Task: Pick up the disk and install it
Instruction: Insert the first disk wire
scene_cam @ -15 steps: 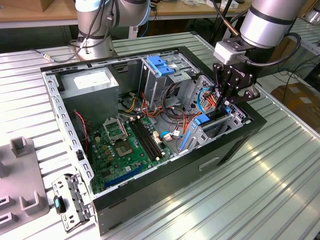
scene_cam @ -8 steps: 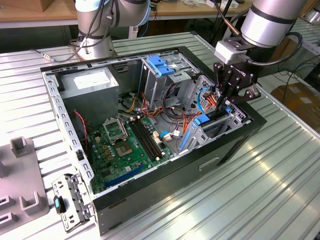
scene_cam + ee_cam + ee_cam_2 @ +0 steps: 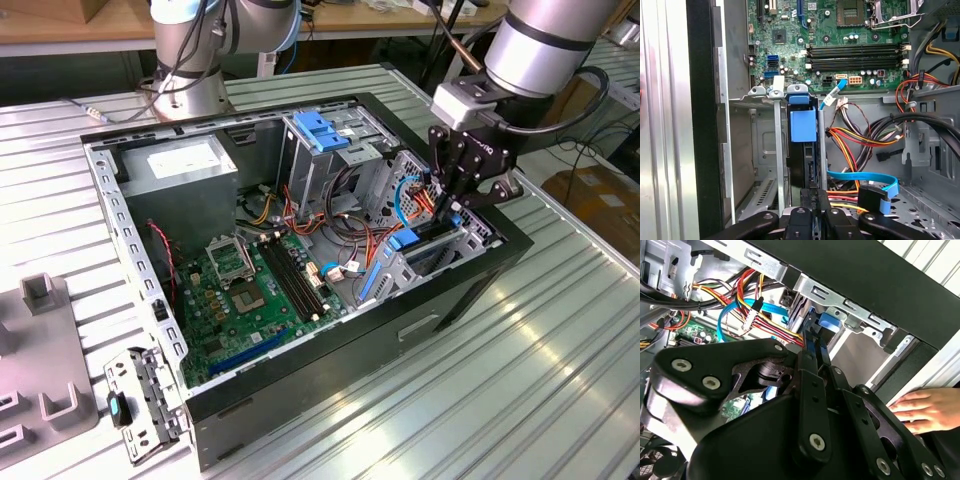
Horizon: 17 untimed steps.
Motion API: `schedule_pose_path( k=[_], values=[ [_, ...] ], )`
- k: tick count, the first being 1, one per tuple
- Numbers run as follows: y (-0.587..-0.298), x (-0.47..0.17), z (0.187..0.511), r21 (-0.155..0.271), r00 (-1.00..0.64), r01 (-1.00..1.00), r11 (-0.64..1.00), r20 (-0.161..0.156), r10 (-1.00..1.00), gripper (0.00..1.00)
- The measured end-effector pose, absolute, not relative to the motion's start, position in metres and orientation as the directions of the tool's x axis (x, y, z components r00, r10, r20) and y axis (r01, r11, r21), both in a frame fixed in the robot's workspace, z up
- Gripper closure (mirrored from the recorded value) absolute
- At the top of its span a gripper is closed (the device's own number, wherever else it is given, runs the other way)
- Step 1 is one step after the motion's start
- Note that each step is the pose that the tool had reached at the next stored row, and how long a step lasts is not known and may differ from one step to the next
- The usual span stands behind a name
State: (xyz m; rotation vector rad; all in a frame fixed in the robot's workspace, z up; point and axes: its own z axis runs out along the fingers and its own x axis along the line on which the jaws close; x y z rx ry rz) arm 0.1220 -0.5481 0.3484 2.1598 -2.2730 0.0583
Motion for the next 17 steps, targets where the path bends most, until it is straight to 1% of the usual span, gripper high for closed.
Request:
schedule_pose_path(
  k=[17],
  values=[
    [-0.5502, 0.1219, 0.3442, -0.023, -0.051, -0.998, 0.051, 0.021, -0.998, 0.84]
  ],
)
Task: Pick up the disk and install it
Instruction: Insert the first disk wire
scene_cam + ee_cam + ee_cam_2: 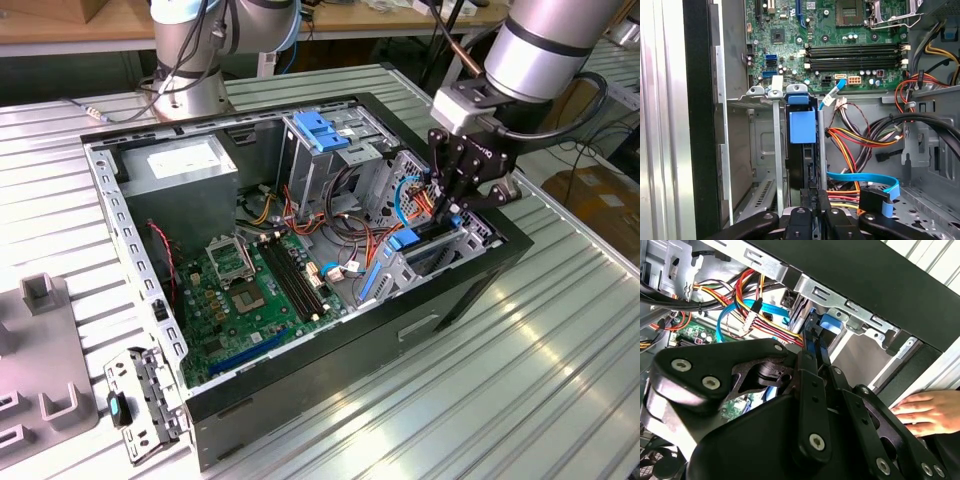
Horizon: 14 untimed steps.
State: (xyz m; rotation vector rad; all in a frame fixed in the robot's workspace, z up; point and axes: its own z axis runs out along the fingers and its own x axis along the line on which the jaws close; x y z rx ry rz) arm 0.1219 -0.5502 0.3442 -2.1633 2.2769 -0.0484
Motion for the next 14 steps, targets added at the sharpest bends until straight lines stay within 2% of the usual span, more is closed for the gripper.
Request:
schedule_pose_path(
  k=[11, 13, 14],
  values=[
    [-0.551, 0.122, 0.343, -0.025, -0.051, -0.998, 0.051, 0.02, -0.998, 0.84],
    [-0.551, 0.122, 0.349, -0.025, -0.051, -0.998, 0.051, 0.02, -0.998, 0.82],
    [-0.551, 0.122, 0.357, -0.026, -0.051, -0.998, 0.051, 0.02, -0.998, 0.76]
  ],
)
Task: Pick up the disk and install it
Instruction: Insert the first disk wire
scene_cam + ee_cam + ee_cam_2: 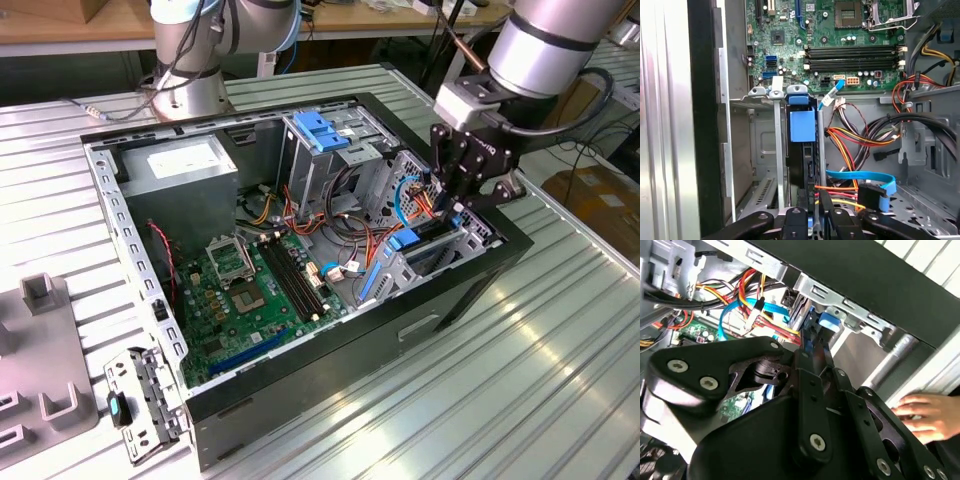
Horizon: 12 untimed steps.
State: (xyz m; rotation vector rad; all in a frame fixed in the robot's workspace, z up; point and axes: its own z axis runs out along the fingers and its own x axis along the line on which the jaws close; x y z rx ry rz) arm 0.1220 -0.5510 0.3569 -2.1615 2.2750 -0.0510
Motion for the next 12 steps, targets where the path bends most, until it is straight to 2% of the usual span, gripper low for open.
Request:
schedule_pose_path(
  k=[4, 6, 12],
  values=[
    [-0.551, 0.122, 0.3598, -0.026, -0.051, -0.998, 0.051, 0.02, -0.998, 0.77],
    [-0.551, 0.122, 0.3599, -0.026, -0.051, -0.998, 0.051, 0.02, -0.998, 0.89],
    [-0.551, 0.122, 0.3599, -0.027, -0.051, -0.998, 0.051, 0.02, -0.998, 0.89]
  ],
)
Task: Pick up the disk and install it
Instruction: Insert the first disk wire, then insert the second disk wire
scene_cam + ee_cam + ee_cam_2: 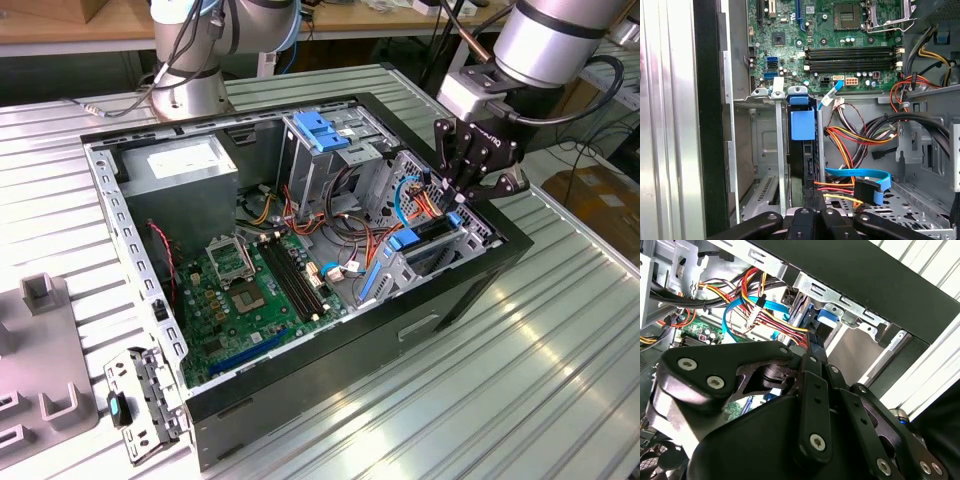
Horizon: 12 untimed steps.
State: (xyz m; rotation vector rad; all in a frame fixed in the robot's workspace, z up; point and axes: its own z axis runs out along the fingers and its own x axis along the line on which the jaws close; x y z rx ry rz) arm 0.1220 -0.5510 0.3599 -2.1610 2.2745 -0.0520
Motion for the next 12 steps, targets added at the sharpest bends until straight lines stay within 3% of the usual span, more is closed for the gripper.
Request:
schedule_pose_path(
  k=[12],
  values=[
    [-0.551, 0.1145, 0.3599, -0.027, -0.051, -0.998, 0.051, 0.02, -0.998, 0.89]
  ],
)
